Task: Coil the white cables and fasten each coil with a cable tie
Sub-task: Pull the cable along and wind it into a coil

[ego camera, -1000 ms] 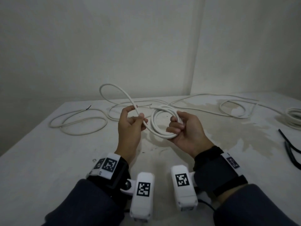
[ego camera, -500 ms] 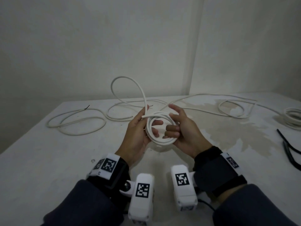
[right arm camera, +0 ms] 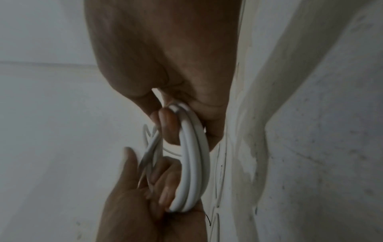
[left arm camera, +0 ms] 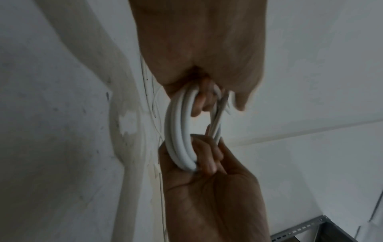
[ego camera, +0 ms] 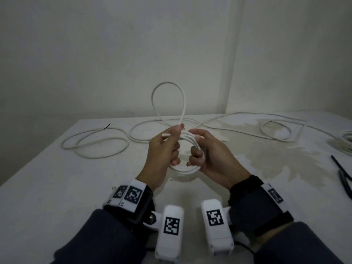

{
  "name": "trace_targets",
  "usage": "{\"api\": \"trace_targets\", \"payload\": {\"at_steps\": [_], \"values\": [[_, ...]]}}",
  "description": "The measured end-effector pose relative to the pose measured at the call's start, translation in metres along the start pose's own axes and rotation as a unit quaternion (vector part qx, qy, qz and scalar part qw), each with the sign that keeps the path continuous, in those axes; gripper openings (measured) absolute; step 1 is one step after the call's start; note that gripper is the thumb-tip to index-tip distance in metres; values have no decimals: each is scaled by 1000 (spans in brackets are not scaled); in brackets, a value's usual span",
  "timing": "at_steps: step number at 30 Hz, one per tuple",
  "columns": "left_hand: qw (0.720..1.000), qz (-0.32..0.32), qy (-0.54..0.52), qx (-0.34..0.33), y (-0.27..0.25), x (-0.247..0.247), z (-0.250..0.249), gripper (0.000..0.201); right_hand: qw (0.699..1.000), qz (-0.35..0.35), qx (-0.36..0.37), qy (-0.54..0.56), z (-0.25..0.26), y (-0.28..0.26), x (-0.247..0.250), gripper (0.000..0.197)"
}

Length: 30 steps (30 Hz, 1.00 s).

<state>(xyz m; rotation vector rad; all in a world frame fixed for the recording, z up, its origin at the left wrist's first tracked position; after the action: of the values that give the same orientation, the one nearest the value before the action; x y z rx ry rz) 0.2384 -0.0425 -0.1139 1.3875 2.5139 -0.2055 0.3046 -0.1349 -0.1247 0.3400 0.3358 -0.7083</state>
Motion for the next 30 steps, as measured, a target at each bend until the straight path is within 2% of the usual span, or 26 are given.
{"api": "trace_targets", "payload": {"at_steps": [1,3,5,7,9,12,14,17,18,20,23,24,27,30], "values": [[999,-35,27,-23,0,5,-3,23,1000,-3,9,-29,1,0,0,15],[987,-79,111,-88,-1,12,-13,18,992,-16,57,-111,8,-1,3,28],[951,-84,250,-161,-4,11,-23,17,968,-30,131,-210,22,-2,7,46],[916,-63,358,-168,-3,7,-21,18,933,-51,207,-291,41,-5,11,57],[901,-34,408,-142,-2,5,-14,20,896,-71,245,-364,52,-7,16,50],[896,-8,421,-142,-4,-1,-12,20,829,-81,206,-513,49,-8,21,28],[891,-9,429,-148,-5,-2,-15,19,797,-89,181,-569,49,-7,27,22],[896,-32,417,-147,-7,1,-18,23,753,-80,235,-609,60,-7,28,16],[901,-40,405,-148,-8,3,-18,25,759,-58,253,-598,60,-5,27,16],[912,-54,376,-156,-10,4,-20,23,811,-1,248,-530,52,-1,25,18],[926,-73,331,-166,-9,7,-19,16,918,52,142,-366,32,2,20,29],[932,-78,312,-169,-9,7,-18,16,944,62,98,-310,25,2,19,30],[955,-101,224,-164,-9,7,-13,20,981,70,12,-180,14,-5,10,23],[968,-152,151,-134,-9,16,-3,23,987,81,-54,-131,3,-11,4,18]]}}
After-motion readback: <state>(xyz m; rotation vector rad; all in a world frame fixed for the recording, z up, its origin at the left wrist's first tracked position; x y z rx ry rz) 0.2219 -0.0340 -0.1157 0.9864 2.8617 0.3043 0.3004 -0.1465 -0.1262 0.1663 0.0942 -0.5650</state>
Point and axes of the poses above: each hand's wrist, its own y-axis towards the middle knuckle, its own x-axis out of the back of the hand, z = x × y, the point moved 7 cm from there along y, towards the middle knuckle, and after that the axes turned 11 degrees about x, right-handed, at the moved point
